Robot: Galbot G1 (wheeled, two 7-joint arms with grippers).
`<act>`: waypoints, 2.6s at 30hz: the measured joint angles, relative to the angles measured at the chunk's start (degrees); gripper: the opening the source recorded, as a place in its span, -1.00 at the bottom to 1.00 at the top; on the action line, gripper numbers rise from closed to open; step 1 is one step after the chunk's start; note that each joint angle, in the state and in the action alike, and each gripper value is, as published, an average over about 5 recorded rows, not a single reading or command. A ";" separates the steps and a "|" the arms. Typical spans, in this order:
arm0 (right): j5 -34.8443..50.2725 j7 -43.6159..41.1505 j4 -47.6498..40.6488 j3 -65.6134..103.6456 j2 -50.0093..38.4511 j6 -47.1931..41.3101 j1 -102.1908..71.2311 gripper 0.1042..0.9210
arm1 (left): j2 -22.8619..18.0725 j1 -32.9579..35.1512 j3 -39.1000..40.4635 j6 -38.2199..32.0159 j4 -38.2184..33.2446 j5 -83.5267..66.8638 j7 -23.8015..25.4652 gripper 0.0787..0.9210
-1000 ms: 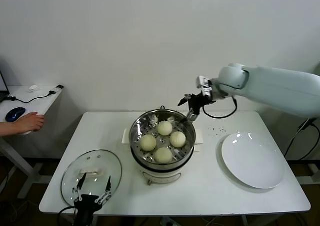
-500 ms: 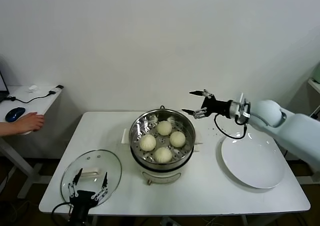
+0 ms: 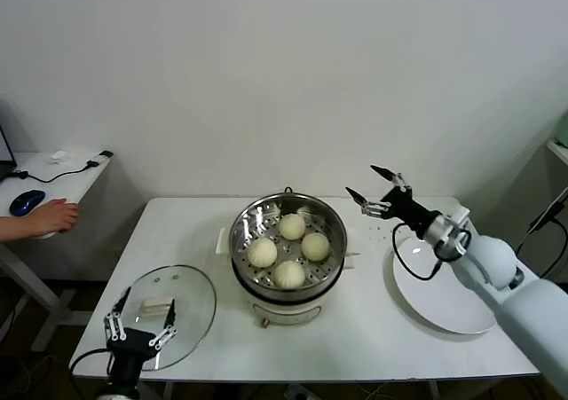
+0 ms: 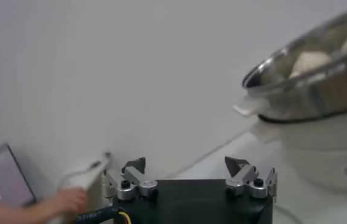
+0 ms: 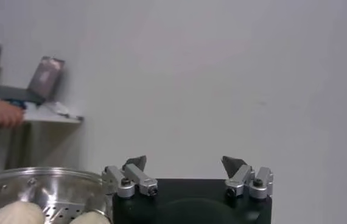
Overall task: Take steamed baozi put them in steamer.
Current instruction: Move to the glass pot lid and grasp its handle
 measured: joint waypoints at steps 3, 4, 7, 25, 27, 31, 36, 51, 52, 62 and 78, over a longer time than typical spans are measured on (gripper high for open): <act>-1.13 0.12 0.85 6.53 2.55 -0.02 -6.49 0.76 | -0.06 -0.69 -1.42 -1.15 0.55 8.80 -0.58 0.77; -1.48 0.11 1.01 8.44 3.38 0.03 -8.38 0.76 | -0.05 -0.87 -1.93 -1.54 0.76 12.01 -0.77 0.77; -2.54 0.07 1.30 13.60 5.85 0.27 -13.50 0.76 | 0.08 -1.25 -3.23 -2.62 1.44 21.77 -1.27 0.77; -8.68 1.01 0.27 26.24 14.89 2.13 -26.91 0.76 | 1.22 -6.92 -1.60 1.25 13.52 50.64 -8.70 0.77; -9.23 1.01 -0.04 26.78 15.38 2.33 -27.44 0.76 | 1.29 -7.78 -0.85 2.42 15.33 51.57 -9.83 0.77; -10.15 1.00 -0.52 27.77 16.23 2.71 -28.27 0.76 | 1.32 -9.47 0.65 4.64 18.76 53.12 -11.73 0.77; -11.19 0.91 -1.15 28.82 17.14 3.29 -29.25 0.76 | 1.49 -11.79 2.15 7.27 22.70 54.72 -14.10 0.77; -14.04 0.20 -3.40 30.37 18.94 4.90 -30.37 0.76 | 2.41 -19.64 4.62 13.17 31.13 56.79 -19.32 0.77; -14.19 0.17 -3.54 30.39 19.05 4.99 -30.39 0.76 | 2.51 -20.10 4.64 13.33 31.60 56.82 -19.52 0.77; -15.93 -0.26 -4.99 30.46 20.00 5.81 -30.16 0.76 | 3.33 -23.34 4.67 13.83 35.05 56.23 -20.28 0.30; -17.82 -0.90 -6.79 30.49 20.81 6.85 -29.29 0.76 | 4.43 -23.61 4.41 12.78 34.72 53.02 -20.52 -0.76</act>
